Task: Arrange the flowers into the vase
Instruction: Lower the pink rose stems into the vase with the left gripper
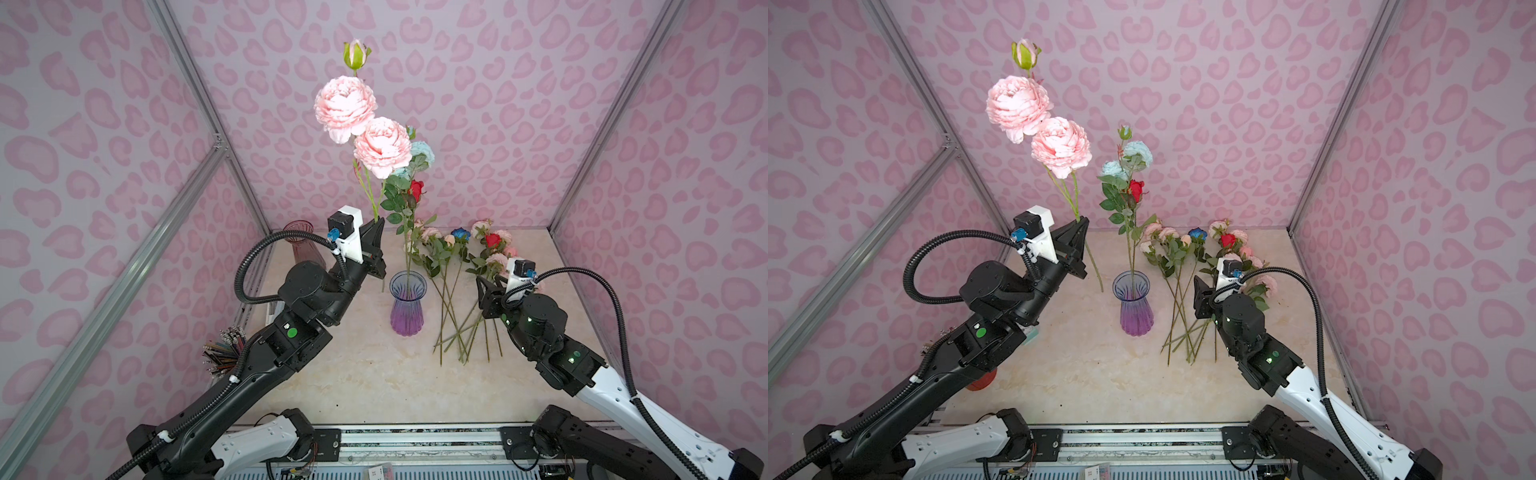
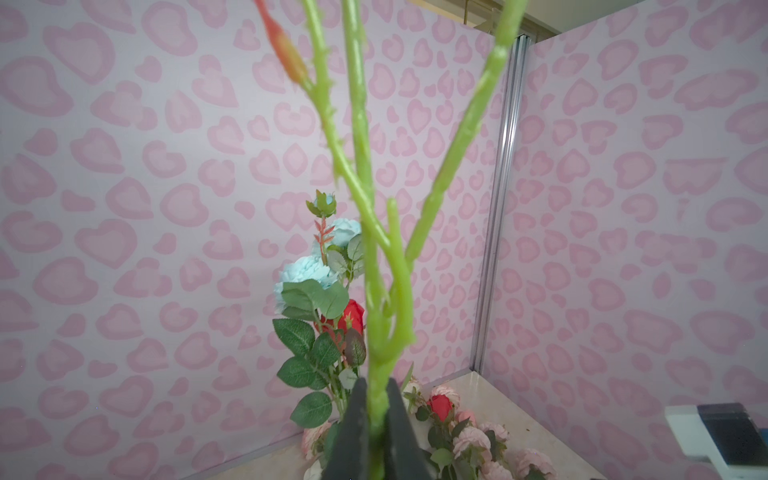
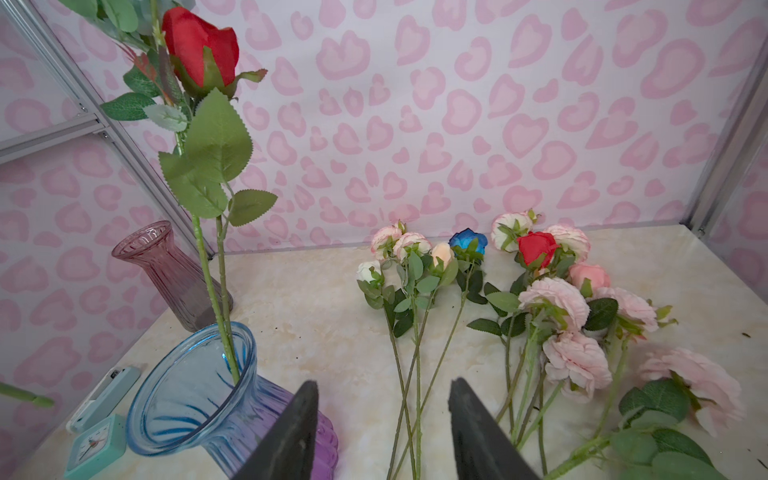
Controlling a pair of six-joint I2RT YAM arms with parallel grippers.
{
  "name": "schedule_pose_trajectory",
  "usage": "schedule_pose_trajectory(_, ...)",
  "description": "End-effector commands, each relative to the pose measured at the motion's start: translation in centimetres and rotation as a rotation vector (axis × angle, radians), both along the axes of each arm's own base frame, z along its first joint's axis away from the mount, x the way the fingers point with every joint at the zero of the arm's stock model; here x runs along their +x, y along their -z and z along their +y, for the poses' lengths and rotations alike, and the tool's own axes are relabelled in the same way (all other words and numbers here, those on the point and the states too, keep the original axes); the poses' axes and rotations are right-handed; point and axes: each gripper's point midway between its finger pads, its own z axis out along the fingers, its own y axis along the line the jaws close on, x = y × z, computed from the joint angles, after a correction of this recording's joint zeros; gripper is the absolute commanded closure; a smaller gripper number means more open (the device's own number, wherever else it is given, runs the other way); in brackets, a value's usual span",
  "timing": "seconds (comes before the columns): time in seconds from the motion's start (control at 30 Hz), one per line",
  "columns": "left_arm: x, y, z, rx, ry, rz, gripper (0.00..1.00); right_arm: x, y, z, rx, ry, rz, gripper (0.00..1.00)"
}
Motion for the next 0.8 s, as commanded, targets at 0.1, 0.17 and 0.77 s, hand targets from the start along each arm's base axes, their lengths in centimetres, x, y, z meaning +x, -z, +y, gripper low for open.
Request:
schedule_pose_trajectory(0.1, 2.1, 0.0, -3.0, -0.016, 0.052, 0.011, 0.96, 0.1, 1.1, -1.0, 0.023, 0.007, 0.023, 0.48)
schedule_pose_trajectory(0.17, 3.0, 1.6, -3.9, -0.008, 0.063, 0.043, 0.97, 0.1, 1.6, -1.3, 0.024, 0.008, 0.040, 0.48)
schedule_pose_trajectory(0.77, 5.9, 15.9, -6.9, 0.174, 0.066, 0.328, 0.83, 0.1, 2.8, -1.6, 0.049, -0.021, 0.091, 0.48)
